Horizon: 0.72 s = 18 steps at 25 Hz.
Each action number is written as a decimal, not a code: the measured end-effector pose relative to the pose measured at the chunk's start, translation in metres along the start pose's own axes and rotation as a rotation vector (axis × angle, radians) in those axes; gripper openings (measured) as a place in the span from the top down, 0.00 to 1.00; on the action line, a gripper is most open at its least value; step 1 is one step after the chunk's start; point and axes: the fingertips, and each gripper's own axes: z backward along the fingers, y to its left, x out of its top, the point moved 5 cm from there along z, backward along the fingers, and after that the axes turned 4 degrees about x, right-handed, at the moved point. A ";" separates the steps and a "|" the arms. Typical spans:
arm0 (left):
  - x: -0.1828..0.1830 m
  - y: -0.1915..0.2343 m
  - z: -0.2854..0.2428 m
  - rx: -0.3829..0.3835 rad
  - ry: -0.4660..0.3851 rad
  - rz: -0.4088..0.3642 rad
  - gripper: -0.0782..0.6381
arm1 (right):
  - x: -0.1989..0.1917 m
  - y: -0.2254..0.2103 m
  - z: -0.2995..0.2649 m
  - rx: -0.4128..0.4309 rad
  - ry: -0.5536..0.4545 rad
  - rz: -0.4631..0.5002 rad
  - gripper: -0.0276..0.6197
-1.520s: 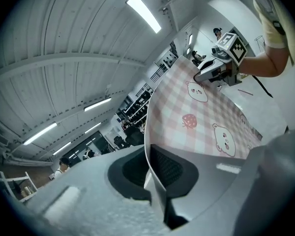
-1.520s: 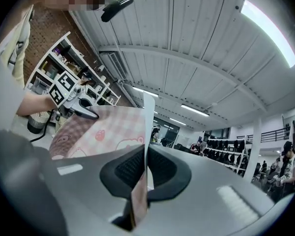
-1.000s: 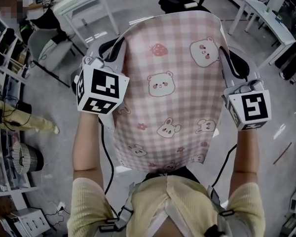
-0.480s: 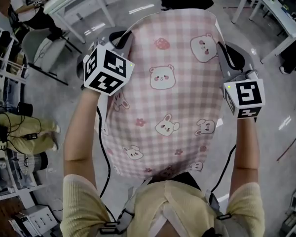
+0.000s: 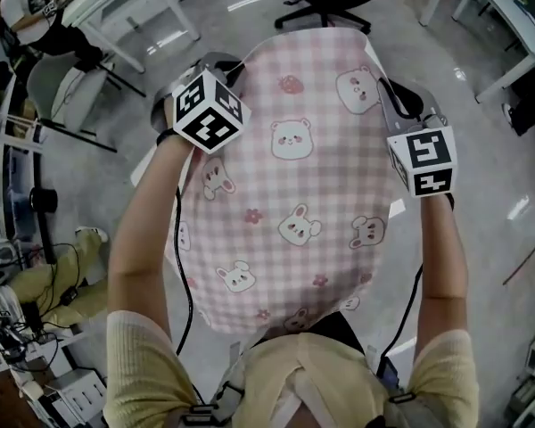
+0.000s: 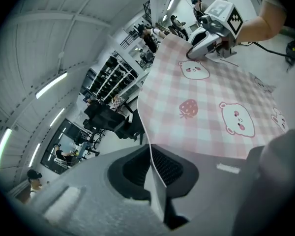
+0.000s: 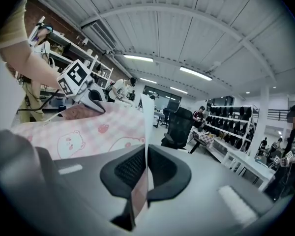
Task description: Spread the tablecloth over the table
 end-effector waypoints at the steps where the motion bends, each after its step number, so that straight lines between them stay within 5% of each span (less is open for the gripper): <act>1: 0.000 -0.001 -0.001 -0.012 0.009 0.002 0.87 | -0.001 0.000 0.000 0.009 0.015 -0.009 0.94; 8: 0.016 -0.003 0.027 0.130 0.049 -0.089 0.87 | -0.007 0.007 0.013 -0.012 -0.110 0.041 0.94; 13: 0.035 -0.003 0.057 0.303 0.094 -0.227 0.87 | -0.014 0.013 0.022 -0.079 -0.293 0.068 0.94; 18: 0.038 -0.010 0.058 0.295 0.123 -0.232 0.87 | -0.014 0.016 0.027 -0.080 -0.277 0.073 0.94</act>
